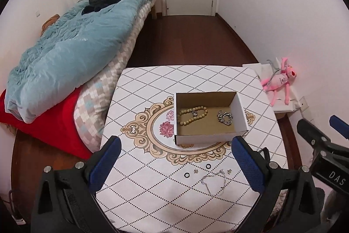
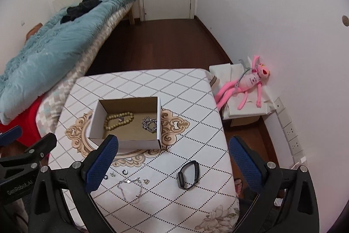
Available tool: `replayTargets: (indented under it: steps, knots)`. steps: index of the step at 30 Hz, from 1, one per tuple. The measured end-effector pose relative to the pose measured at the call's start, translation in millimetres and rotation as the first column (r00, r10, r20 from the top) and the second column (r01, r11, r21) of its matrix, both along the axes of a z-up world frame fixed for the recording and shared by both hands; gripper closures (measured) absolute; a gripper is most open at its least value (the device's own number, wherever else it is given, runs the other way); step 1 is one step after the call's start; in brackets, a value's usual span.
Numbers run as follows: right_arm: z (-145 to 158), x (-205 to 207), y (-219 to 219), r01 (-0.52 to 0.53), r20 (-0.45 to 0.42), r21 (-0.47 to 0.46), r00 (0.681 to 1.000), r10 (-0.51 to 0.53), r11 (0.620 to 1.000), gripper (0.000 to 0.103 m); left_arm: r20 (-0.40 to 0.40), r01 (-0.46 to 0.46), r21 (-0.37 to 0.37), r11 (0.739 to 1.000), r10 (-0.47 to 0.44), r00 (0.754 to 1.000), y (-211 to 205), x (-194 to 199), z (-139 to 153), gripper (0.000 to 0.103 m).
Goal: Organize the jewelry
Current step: 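Lift both tools out of the box, then grasp the black watch band with the right tool while the left tool grasps a black ring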
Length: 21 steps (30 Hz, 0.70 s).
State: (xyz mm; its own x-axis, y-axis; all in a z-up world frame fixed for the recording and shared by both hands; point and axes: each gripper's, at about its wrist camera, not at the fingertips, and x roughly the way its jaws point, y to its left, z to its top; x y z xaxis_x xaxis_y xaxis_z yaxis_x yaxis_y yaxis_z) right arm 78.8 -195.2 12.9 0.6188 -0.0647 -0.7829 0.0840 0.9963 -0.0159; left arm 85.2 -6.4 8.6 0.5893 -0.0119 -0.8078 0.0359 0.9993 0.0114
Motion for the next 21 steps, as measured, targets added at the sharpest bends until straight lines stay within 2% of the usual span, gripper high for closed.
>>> replayTargets:
  steps: [6,11,16,21]
  knots:
    - [13.7,-13.4,-3.1,0.002,0.02,0.045,1.0,-0.003,0.999,0.0,0.003,-0.018,0.008,1.0,0.018,1.0,-1.9,-7.5,6.1,0.0]
    - [-7.1,-11.0,-21.3,0.048,-0.043,0.127,0.998,-0.043,0.991,0.0,-0.024,-0.042,0.04,0.998,0.043,0.999,0.5,-4.4,-15.1,0.0]
    - [-79.4,4.2,-46.3,0.107,-0.199,0.128,0.977,-0.08,0.986,0.0,-0.121,-0.084,0.066,0.994,0.092,0.988,9.0,6.3,-65.3,0.0]
    - [-162.7,22.5,-59.5,0.126,-0.349,0.091,0.933,-0.087,0.988,0.0,-0.257,-0.111,0.092,0.989,0.132,0.957,18.1,13.5,-130.9,0.0]
